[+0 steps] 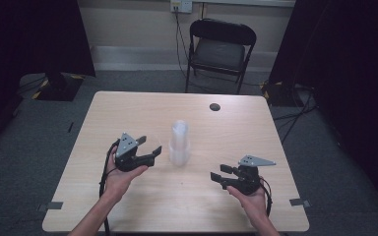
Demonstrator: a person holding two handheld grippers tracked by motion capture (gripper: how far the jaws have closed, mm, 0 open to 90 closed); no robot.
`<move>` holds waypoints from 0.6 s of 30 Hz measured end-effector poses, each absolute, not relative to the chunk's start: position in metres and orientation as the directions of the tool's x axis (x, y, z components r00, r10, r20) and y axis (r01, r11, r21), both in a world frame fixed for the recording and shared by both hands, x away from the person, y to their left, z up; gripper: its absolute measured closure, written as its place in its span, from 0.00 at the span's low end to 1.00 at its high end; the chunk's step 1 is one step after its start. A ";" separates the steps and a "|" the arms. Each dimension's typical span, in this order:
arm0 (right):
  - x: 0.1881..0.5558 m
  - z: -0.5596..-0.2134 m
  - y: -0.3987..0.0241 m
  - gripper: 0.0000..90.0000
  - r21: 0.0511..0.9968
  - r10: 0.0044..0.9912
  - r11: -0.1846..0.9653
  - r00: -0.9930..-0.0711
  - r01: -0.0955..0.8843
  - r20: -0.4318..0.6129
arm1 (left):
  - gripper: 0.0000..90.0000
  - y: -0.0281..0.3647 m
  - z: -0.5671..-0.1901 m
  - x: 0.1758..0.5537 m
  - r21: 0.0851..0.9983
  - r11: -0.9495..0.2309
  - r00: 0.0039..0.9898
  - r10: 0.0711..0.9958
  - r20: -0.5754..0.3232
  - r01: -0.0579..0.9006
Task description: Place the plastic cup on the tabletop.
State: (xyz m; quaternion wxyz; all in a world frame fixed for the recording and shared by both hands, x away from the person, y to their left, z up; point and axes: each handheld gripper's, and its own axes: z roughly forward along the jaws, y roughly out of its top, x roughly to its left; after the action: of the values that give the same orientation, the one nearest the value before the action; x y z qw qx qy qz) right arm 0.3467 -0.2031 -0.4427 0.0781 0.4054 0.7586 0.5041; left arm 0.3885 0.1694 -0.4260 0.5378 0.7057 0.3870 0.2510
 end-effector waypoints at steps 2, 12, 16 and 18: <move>0.347 -0.443 -0.204 0.46 0.828 0.695 0.163 -0.659 0.536 0.289 | 0.32 0.170 -0.424 0.394 0.958 -0.115 0.564 0.824 -0.057 0.265; 0.348 -0.447 -0.205 0.46 0.821 0.697 0.162 -0.653 0.547 0.297 | 0.32 0.169 -0.441 0.418 0.953 -0.124 0.538 0.842 -0.046 0.276; 0.349 -0.448 -0.203 0.46 0.819 0.694 0.167 -0.655 0.549 0.297 | 0.32 0.177 -0.450 0.428 0.948 -0.109 0.510 0.858 -0.063 0.300; 0.349 -0.448 -0.203 0.46 0.819 0.693 0.167 -0.656 0.549 0.298 | 0.32 0.180 -0.457 0.432 0.940 -0.116 0.502 0.863 -0.064 0.320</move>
State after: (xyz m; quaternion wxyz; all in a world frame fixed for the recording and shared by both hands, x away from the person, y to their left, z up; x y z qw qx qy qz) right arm 0.3490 -0.2026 -0.4483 0.0724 0.4084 0.7604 0.4998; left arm 0.4323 0.1803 -0.4573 0.5126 0.6987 0.4232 0.2647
